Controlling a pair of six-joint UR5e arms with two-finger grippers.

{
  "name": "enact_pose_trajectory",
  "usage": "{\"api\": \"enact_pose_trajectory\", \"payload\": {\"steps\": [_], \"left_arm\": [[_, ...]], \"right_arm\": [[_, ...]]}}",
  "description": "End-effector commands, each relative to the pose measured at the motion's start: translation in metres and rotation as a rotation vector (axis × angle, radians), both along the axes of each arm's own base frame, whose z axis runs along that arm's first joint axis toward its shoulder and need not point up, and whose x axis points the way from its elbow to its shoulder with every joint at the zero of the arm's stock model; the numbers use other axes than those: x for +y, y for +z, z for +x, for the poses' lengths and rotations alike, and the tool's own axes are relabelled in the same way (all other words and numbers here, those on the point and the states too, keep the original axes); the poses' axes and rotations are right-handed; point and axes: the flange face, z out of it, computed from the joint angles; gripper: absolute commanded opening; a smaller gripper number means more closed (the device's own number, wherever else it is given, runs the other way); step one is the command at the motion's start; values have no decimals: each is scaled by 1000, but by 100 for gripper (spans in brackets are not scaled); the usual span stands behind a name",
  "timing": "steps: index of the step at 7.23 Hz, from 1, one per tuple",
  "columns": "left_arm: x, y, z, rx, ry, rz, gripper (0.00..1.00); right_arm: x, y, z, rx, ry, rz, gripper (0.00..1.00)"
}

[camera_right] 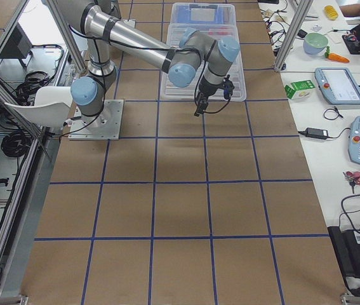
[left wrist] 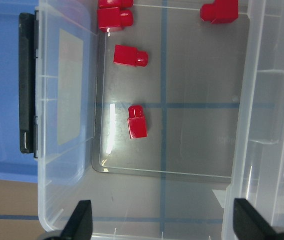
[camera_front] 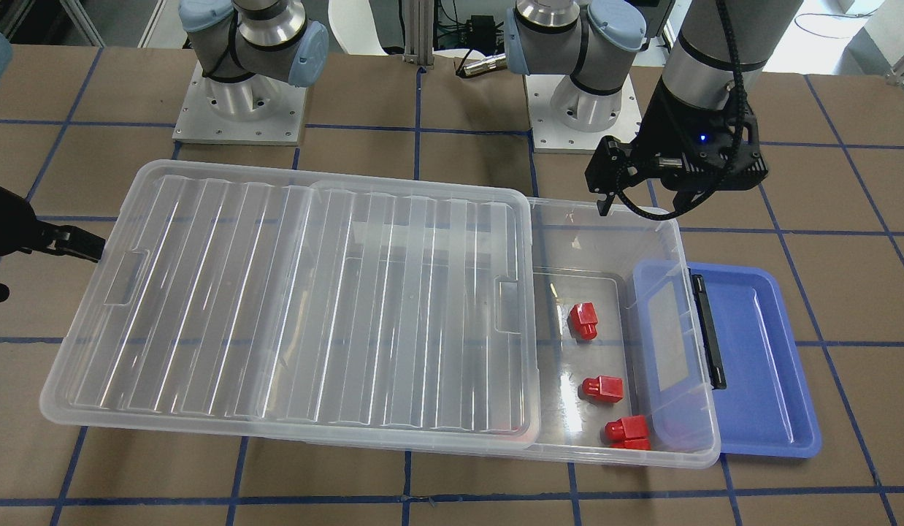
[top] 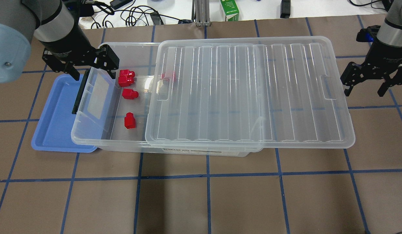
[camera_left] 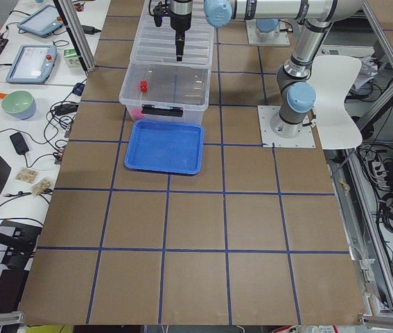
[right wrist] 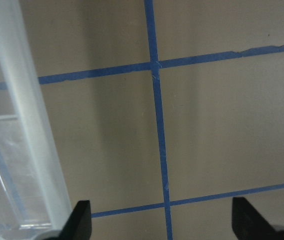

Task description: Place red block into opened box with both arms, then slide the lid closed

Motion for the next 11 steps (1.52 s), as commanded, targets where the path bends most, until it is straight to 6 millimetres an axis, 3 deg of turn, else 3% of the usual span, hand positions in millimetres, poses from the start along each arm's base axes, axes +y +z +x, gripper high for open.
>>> {"api": "enact_pose_trajectory", "payload": {"steps": [1, 2, 4, 11], "left_arm": [[0, 1, 0, 3, 2, -3, 100], [0, 1, 1, 1, 3, -3, 100], [-2, 0, 2, 0, 3, -1, 100], [0, 6, -1, -2, -1, -13, 100]], "right_arm": [[-3, -2, 5, 1, 10, -9, 100], [-4, -1, 12, 0, 22, -12, 100], [-13, 3, 49, 15, 89, -56, 100], [-21, -1, 118, -25, 168, -107, 100]]}}
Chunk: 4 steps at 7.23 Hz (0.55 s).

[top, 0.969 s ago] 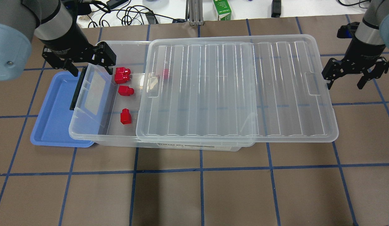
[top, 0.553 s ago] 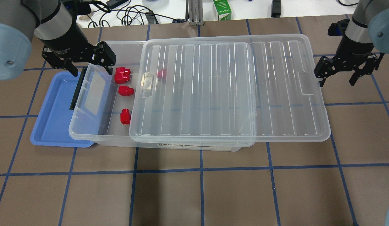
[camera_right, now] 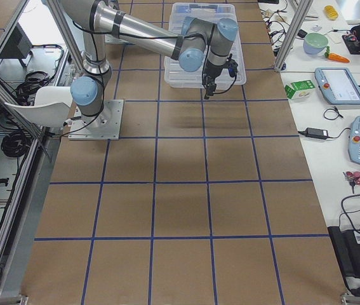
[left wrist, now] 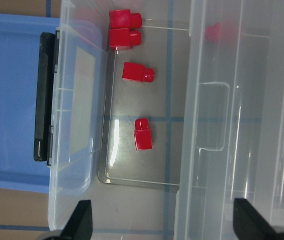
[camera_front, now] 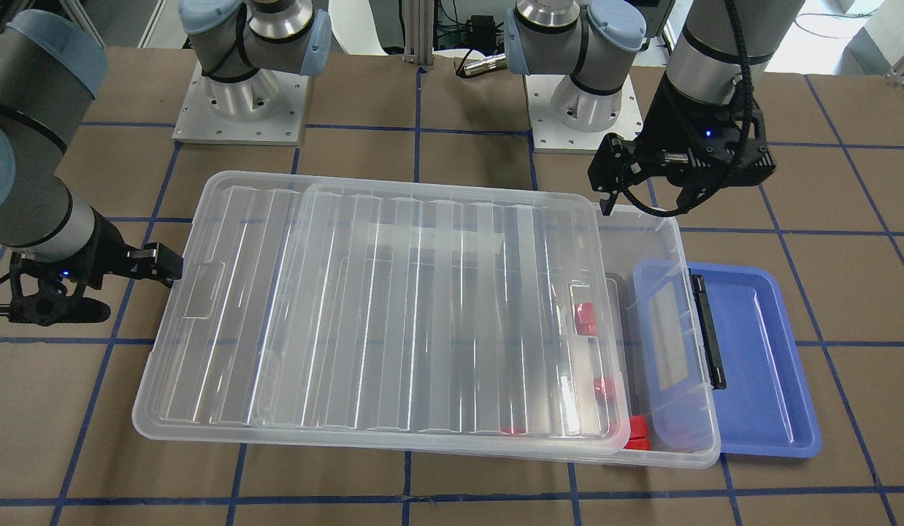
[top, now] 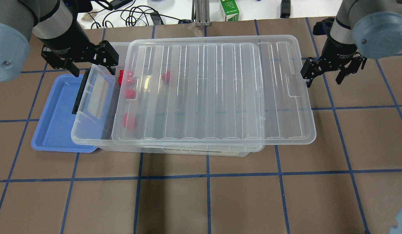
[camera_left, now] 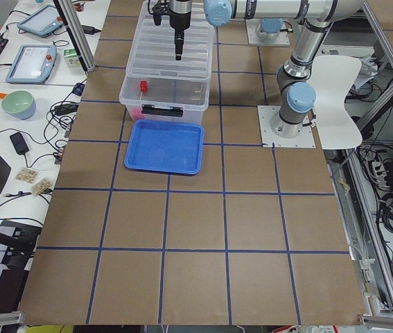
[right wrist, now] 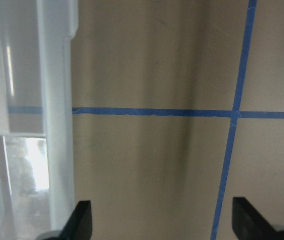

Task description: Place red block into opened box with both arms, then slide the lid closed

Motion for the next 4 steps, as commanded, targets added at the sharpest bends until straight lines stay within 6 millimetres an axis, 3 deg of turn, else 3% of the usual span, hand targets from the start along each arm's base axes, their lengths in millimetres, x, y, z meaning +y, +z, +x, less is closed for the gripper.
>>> {"api": "enact_pose_trajectory", "payload": {"steps": [1, 4], "left_arm": [[0, 2, 1, -2, 2, -4, 100], [-1, 1, 1, 1, 2, -2, 100]], "right_arm": [[0, 1, 19, -1, -5, -10, 100], [-1, 7, 36, 2, -13, -25, 100]]}}
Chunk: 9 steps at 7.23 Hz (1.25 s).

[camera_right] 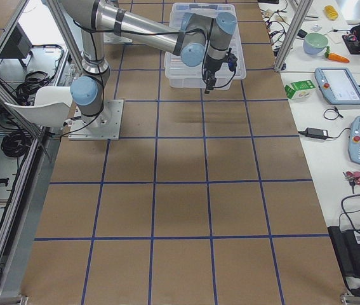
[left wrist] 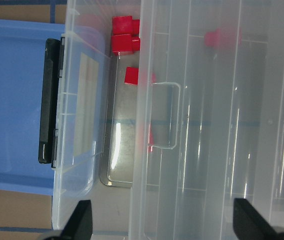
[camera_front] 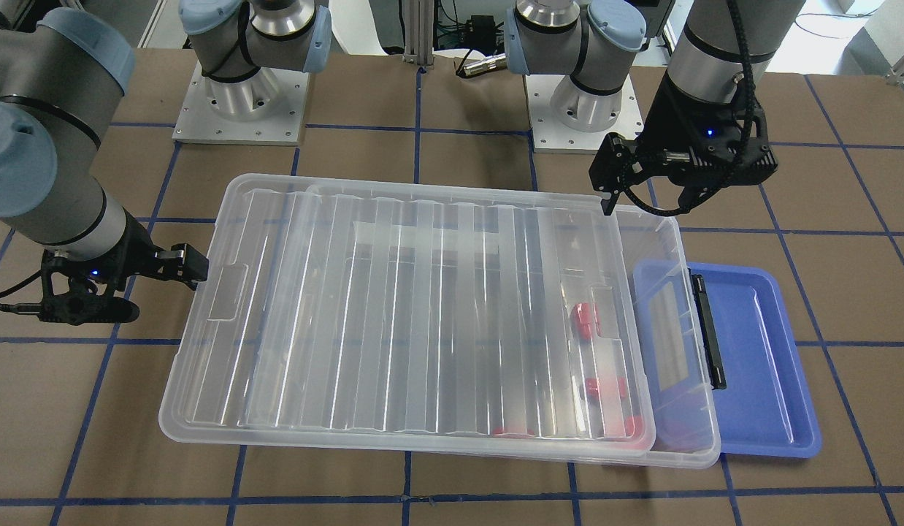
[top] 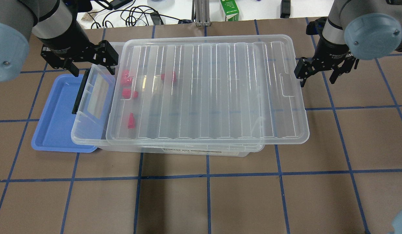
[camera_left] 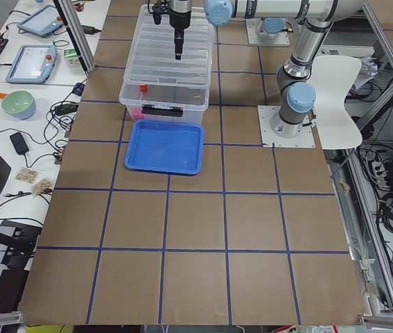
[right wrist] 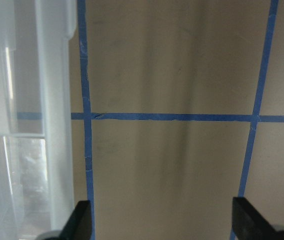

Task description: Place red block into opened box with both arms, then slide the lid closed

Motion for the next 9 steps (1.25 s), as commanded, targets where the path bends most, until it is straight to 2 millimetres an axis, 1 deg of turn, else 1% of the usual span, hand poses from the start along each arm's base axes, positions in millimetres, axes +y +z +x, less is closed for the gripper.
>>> {"api": "enact_pose_trajectory", "payload": {"steps": [1, 2, 5, 7, 9], "left_arm": [[0, -1, 0, -2, -1, 3, 100], [-1, -1, 2, -5, -1, 3, 100], [1, -1, 0, -13, -4, 3, 100], [2, -6, 2, -13, -1, 13, 100], [1, -3, 2, -6, -1, 6, 100]], "right_arm": [[0, 3, 8, 1, 3, -7, 100], [0, 4, 11, 0, 7, -11, 100], [2, 5, 39, 8, 20, -29, 100], [3, 7, 50, 6, 21, -34, 100], [5, 6, 60, 10, 9, -34, 100]]}}
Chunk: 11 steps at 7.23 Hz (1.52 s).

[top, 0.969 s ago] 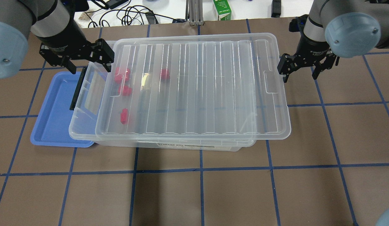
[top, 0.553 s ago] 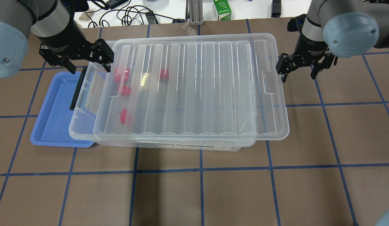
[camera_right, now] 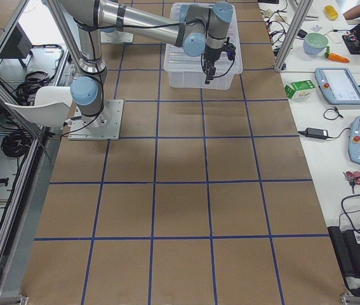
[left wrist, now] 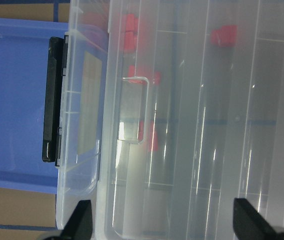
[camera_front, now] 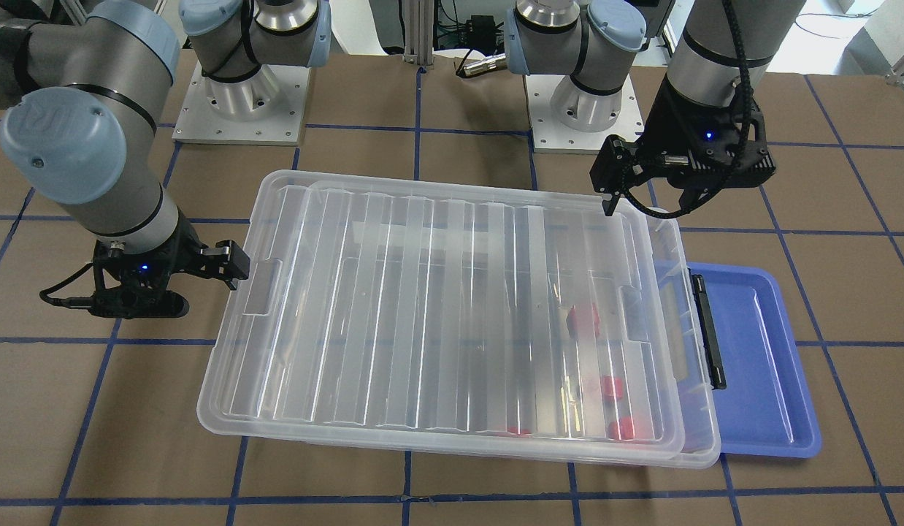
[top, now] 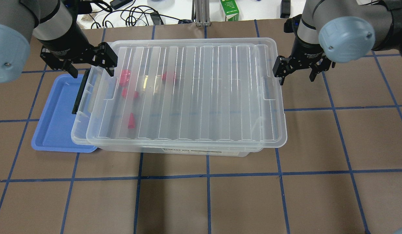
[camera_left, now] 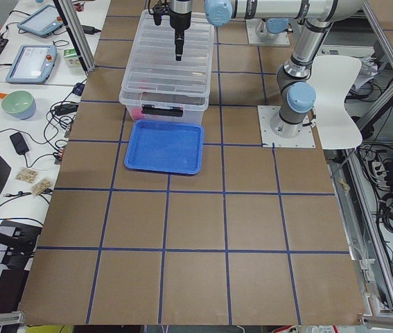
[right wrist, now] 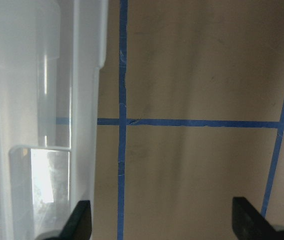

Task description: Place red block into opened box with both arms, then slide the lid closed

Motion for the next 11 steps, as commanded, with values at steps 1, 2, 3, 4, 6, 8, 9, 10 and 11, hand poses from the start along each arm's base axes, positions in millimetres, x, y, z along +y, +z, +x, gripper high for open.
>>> {"api": "enact_pose_trajectory", "payload": {"steps": [1, 2, 3, 4, 6, 8, 9, 10, 11], "left_arm": [[0, 2, 1, -1, 1, -4, 100], [-1, 4, 3, -1, 6, -6, 100], [-1, 4, 4, -4, 8, -3, 100], [1, 4, 4, -4, 8, 2, 100], [3, 5, 4, -4, 8, 0, 100], [3, 2, 3, -3, 6, 5, 100], [5, 2, 3, -3, 5, 8, 100], [5, 2, 3, -3, 6, 8, 100], [5, 0, 2, -3, 6, 15, 100]], "right_arm": [[2, -1, 9, -2, 0, 0, 100], [2, -1, 11, -21, -1, 0, 100], [1, 1, 11, -19, -1, -8, 100], [-1, 3, 7, -7, 4, -20, 100], [-1, 3, 7, -8, -2, -20, 100], [-6, 17, -2, 47, 3, -43, 100], [-9, 17, -4, 60, 11, -39, 100], [-7, 11, -4, 62, 11, -30, 100], [-6, 10, -4, 60, 10, -22, 100]]}}
